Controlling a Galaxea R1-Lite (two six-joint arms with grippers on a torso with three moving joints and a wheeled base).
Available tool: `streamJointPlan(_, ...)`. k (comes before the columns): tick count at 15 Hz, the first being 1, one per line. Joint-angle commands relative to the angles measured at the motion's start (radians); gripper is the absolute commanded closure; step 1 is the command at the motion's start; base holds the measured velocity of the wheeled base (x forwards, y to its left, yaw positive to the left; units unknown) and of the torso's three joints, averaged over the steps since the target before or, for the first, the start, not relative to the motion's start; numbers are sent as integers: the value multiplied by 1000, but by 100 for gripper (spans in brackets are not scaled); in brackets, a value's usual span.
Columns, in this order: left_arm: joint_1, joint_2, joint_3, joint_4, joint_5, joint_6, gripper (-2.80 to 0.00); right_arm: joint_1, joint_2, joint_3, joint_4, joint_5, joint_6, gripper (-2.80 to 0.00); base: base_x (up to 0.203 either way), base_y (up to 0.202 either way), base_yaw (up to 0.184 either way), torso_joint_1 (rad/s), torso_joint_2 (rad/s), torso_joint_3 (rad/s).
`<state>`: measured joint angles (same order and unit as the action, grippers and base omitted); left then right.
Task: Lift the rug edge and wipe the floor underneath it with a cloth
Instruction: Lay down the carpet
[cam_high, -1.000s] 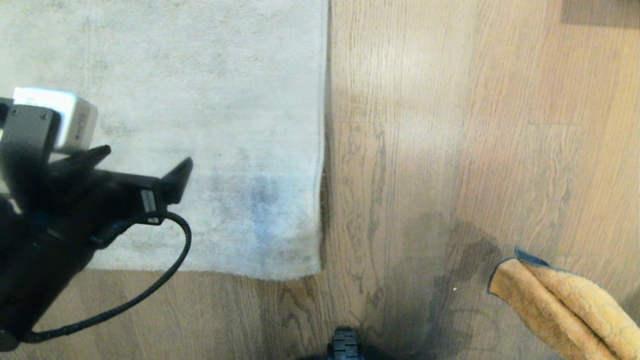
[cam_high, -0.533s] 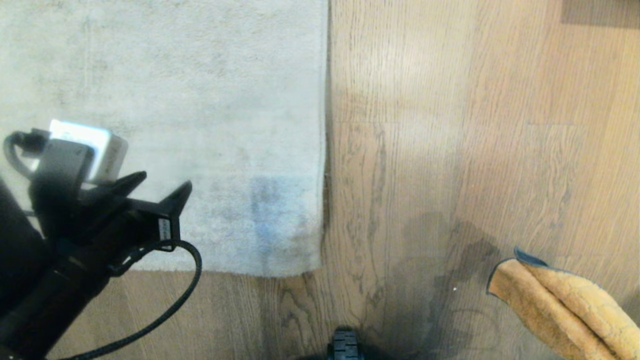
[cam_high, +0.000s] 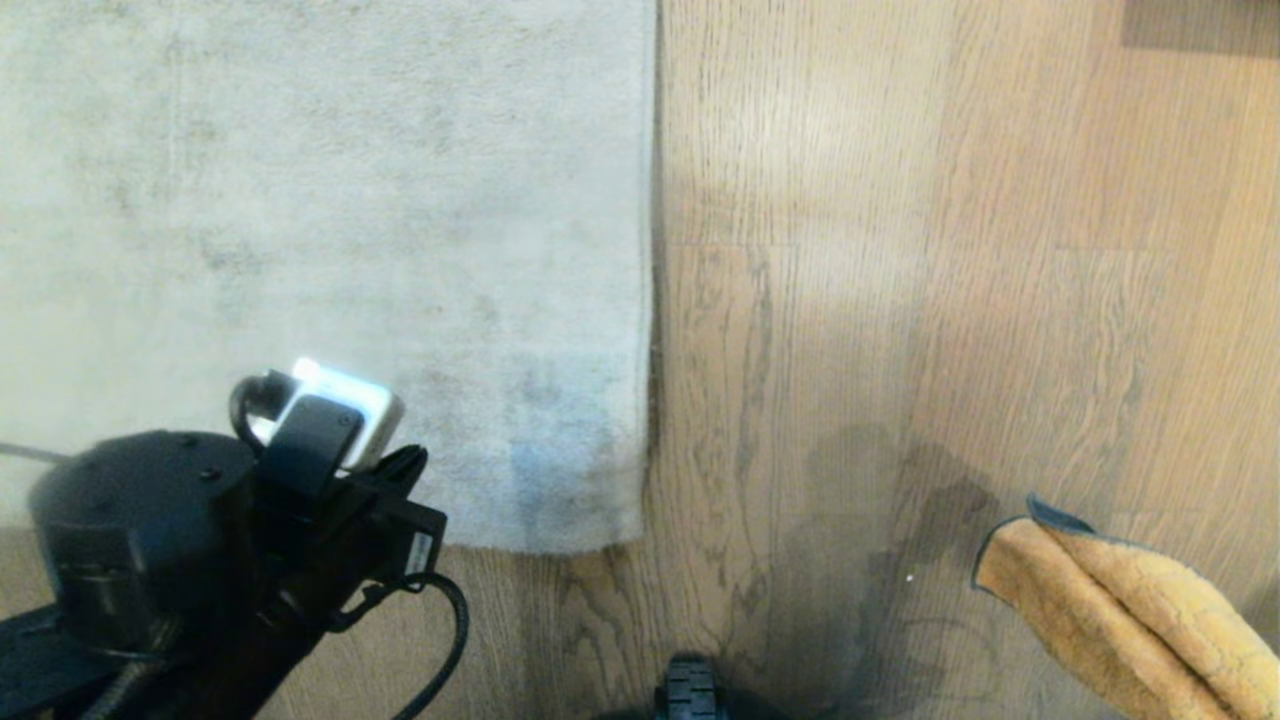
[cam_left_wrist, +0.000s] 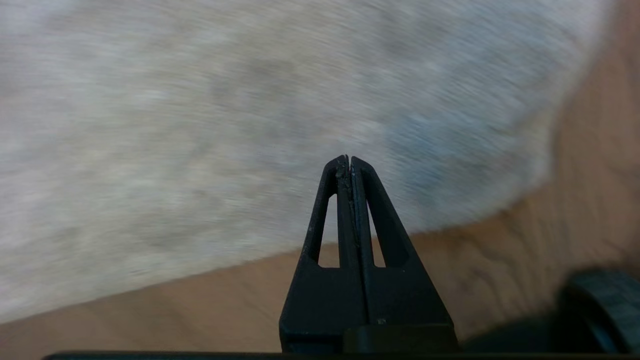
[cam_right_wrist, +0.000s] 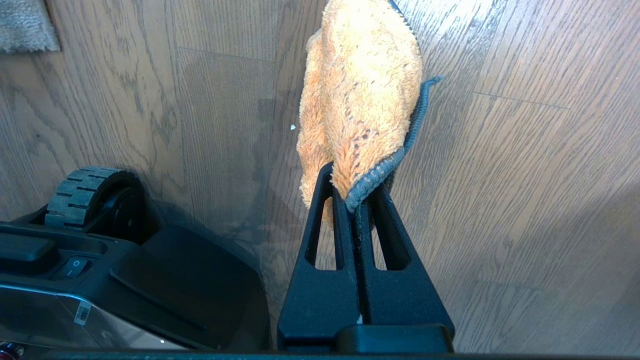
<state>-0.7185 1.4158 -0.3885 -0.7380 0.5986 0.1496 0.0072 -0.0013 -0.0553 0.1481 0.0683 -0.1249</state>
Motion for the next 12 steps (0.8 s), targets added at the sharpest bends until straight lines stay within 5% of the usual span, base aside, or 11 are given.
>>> streamJointPlan(1,-13,99,-2,-7,-45,-18,0,0,1,0,1,1,-2,0,0,0,0,0,0,0)
streamJointPlan(4,2,271,-5,-133,-144,-42,0,2,1,0,1,1,-2,0,0,0,0,0,0,0)
streamJointPlan(9,47,676,-19,-751,-181,13,0,0,1,0,1,1,-1,0,0,0,0,0,0,0)
streamJointPlan(12,73,740,-60,-832,-230,38,0,0,1,0,1,1,-1,0,0,0,0,0,0,0)
